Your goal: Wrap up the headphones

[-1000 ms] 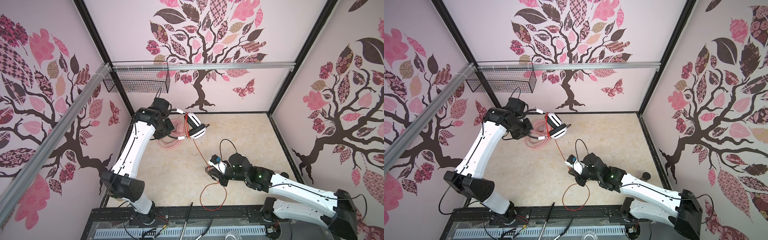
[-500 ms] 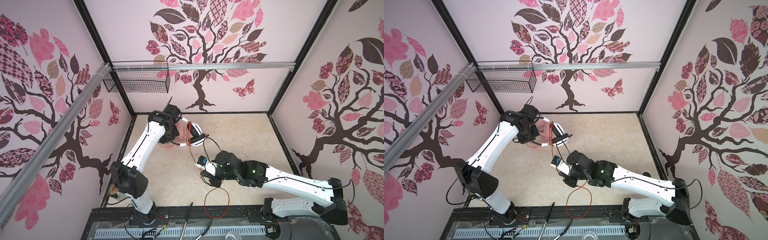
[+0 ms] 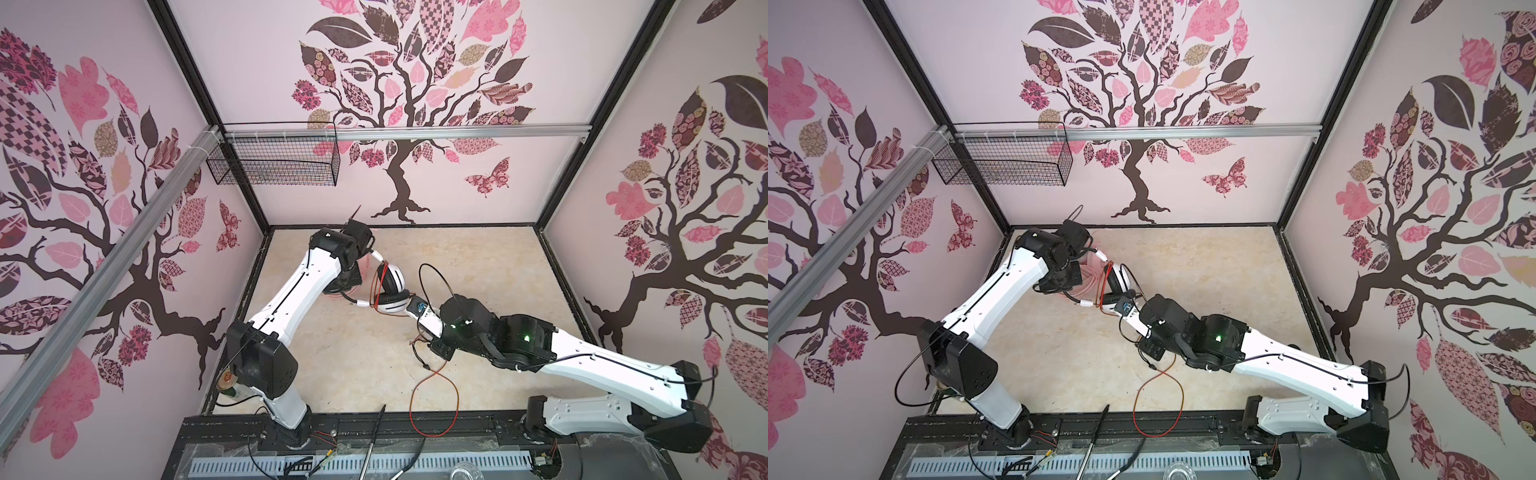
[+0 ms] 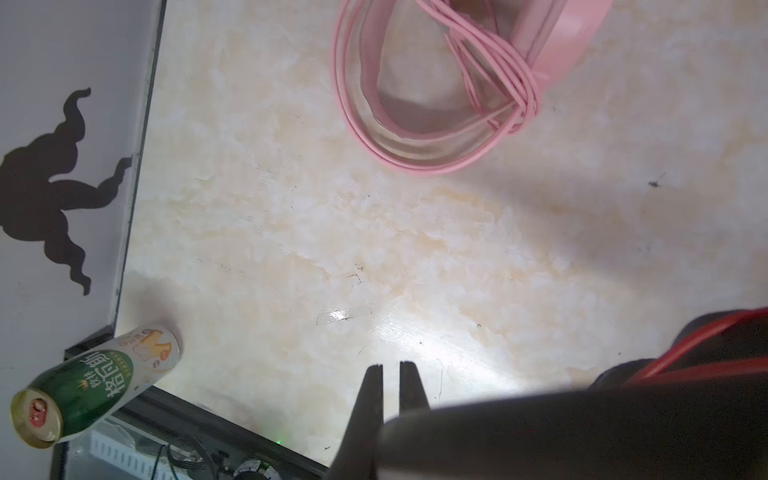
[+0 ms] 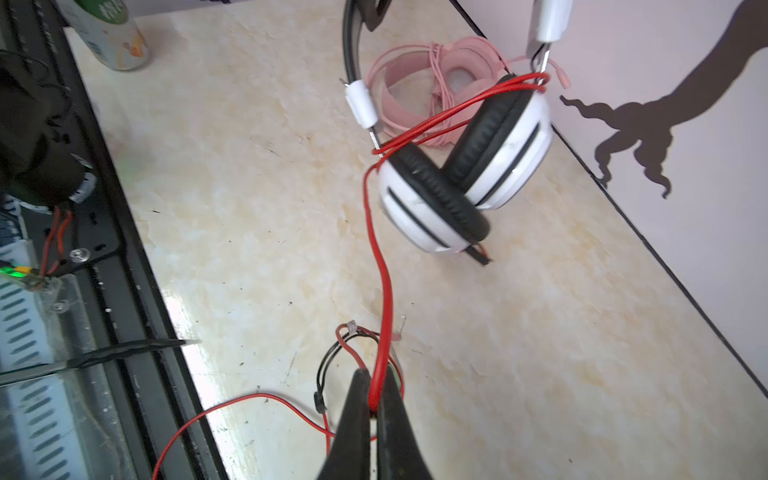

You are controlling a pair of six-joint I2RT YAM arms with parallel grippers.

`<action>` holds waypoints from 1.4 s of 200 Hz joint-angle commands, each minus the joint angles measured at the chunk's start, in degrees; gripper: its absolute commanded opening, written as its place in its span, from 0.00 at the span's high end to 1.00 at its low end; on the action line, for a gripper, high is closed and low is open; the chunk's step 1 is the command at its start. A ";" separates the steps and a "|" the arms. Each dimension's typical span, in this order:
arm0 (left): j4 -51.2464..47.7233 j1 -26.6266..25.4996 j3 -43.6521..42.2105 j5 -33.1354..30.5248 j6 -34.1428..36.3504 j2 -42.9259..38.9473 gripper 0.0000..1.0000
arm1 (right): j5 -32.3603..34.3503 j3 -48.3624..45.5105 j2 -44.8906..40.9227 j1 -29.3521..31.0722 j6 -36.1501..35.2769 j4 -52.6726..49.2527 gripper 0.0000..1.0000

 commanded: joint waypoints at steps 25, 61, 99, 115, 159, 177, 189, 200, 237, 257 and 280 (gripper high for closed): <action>1.11 -10.23 -5.06 -4.73 8.17 -3.53 1.00 | 15.07 1.25 -2.37 0.21 -2.77 -5.43 1.00; -1.45 -16.91 -5.73 -9.98 7.10 -4.31 1.00 | 25.47 1.34 -2.04 0.21 -5.06 -8.75 1.00; -5.59 -18.44 -4.60 -13.26 4.25 -5.70 1.00 | 28.58 0.99 -2.48 0.21 -5.74 -9.66 1.00; -10.42 -18.42 -2.50 -19.22 -0.50 -5.01 1.00 | 28.13 0.75 -2.82 0.21 -5.66 -9.21 1.00; -21.51 -18.42 4.57 -26.40 -8.21 -0.56 1.00 | 28.51 0.35 -2.35 0.21 -6.87 -6.40 1.00; -19.29 -18.61 5.07 -22.36 -4.32 -1.26 1.00 | 29.78 0.71 -1.55 -0.41 -8.16 -4.87 1.00; -17.11 -19.04 4.62 -19.46 -1.04 -2.52 1.00 | 29.32 1.02 -1.14 -1.85 -9.12 -3.77 1.00; -15.87 -19.93 4.09 -17.96 0.85 -3.87 1.00 | 27.88 1.42 -0.85 -3.51 -10.00 -2.54 1.00; -14.27 -22.74 1.87 -11.89 3.94 -7.52 1.00 | 19.42 0.59 -0.32 -7.04 -12.77 3.14 1.00; -12.03 -23.11 -0.74 -6.13 6.08 -9.85 1.00 | 14.15 -0.33 -0.96 -8.33 -13.25 6.72 1.00; -10.87 -23.40 -2.83 -4.26 6.34 -12.38 1.00 | 9.71 -1.52 -1.76 -8.67 -14.33 9.49 1.00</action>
